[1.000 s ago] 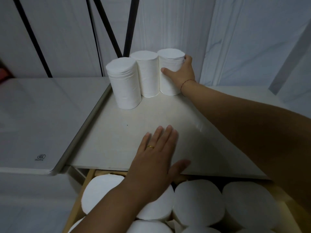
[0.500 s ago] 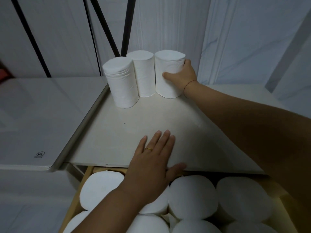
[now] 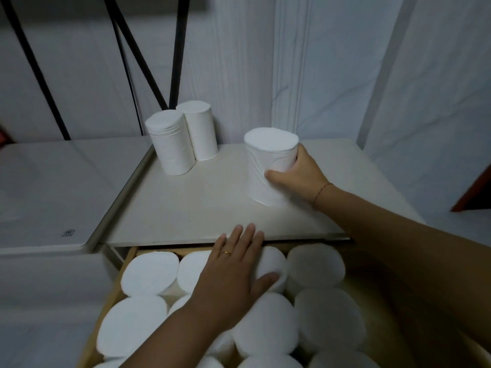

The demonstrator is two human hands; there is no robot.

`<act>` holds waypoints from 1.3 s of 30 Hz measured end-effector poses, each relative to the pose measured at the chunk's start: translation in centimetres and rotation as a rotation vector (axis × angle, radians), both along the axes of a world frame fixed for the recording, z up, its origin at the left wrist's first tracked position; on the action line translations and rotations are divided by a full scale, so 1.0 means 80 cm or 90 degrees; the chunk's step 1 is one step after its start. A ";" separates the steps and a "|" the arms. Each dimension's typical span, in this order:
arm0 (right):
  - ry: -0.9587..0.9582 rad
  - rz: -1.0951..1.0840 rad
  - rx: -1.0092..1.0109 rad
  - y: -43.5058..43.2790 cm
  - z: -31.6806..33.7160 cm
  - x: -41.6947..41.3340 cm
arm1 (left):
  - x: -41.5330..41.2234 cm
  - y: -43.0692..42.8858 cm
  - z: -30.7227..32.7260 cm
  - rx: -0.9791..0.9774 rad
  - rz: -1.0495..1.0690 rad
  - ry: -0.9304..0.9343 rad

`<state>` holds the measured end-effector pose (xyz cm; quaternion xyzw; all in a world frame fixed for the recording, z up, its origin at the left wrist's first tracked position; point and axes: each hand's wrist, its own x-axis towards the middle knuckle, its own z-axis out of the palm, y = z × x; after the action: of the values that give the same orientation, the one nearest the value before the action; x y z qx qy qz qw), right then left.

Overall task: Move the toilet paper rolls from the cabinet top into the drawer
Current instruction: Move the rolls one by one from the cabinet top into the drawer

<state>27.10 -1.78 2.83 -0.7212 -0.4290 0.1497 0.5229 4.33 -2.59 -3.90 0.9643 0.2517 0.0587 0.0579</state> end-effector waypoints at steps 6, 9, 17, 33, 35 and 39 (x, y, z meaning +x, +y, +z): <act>0.005 0.005 -0.030 -0.103 0.004 -0.002 | -0.006 -0.044 -0.009 -0.005 -0.043 0.037; 0.031 0.016 -0.032 -0.151 0.005 -0.004 | -0.008 -0.062 -0.016 -0.026 -0.037 0.042; 0.065 0.004 -0.039 -0.267 -0.009 0.013 | 0.000 -0.094 -0.014 -0.033 -0.054 0.074; -0.019 -0.112 -0.198 -0.284 -0.111 0.003 | 0.010 -0.111 -0.037 -0.023 -0.074 0.084; -0.026 -0.117 -0.251 -0.285 -0.117 0.005 | 0.010 -0.111 -0.039 -0.024 -0.072 0.076; -0.063 -0.075 -0.306 -0.286 -0.128 0.000 | 0.009 -0.112 -0.040 -0.025 -0.068 0.068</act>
<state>27.07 -24.67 -7.42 -0.8548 -0.3637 0.1812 0.3228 5.05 -11.58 -7.12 0.9768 0.2035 -0.0011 0.0663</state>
